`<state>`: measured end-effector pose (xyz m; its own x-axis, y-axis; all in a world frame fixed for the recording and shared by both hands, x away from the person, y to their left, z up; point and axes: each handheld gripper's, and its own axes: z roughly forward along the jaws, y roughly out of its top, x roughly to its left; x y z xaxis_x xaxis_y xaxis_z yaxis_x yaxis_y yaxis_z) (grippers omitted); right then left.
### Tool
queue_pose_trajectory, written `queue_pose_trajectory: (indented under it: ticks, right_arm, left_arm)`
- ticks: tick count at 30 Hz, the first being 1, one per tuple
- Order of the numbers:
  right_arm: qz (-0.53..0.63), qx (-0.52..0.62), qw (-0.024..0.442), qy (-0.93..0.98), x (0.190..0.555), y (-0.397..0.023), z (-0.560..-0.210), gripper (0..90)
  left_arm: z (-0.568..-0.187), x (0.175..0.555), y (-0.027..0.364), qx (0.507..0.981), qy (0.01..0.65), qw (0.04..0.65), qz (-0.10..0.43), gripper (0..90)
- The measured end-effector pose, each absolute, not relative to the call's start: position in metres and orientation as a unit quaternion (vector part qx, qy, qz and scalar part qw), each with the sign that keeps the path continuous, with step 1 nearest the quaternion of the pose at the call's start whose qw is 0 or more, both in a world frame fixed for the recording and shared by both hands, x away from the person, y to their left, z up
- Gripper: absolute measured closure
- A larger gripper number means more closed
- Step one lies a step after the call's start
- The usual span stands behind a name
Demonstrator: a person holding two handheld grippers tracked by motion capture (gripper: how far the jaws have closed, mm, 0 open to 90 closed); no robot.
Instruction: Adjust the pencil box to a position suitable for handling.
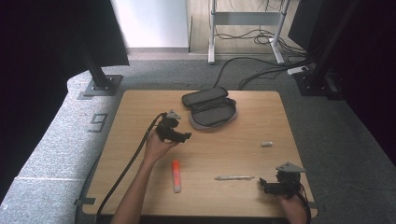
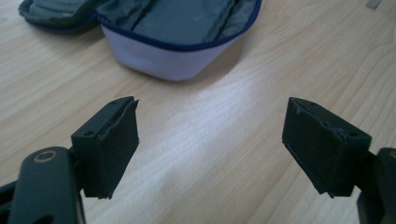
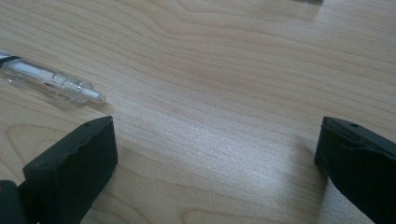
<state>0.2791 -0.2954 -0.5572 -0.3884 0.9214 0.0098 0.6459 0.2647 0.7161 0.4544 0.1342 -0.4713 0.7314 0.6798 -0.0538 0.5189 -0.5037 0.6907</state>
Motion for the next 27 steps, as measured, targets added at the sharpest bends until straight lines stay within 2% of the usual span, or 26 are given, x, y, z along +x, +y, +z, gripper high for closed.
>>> queue_pose_trajectory:
  ticks: [27]
  right_arm:
    - [0.328, 0.506, 0.210, 0.769, 0.278, -0.295, -0.557, 0.0]
  left_arm:
    - [-0.487, 0.511, 0.100, 0.862, 0.359, 0.336, 0.124, 22.6]
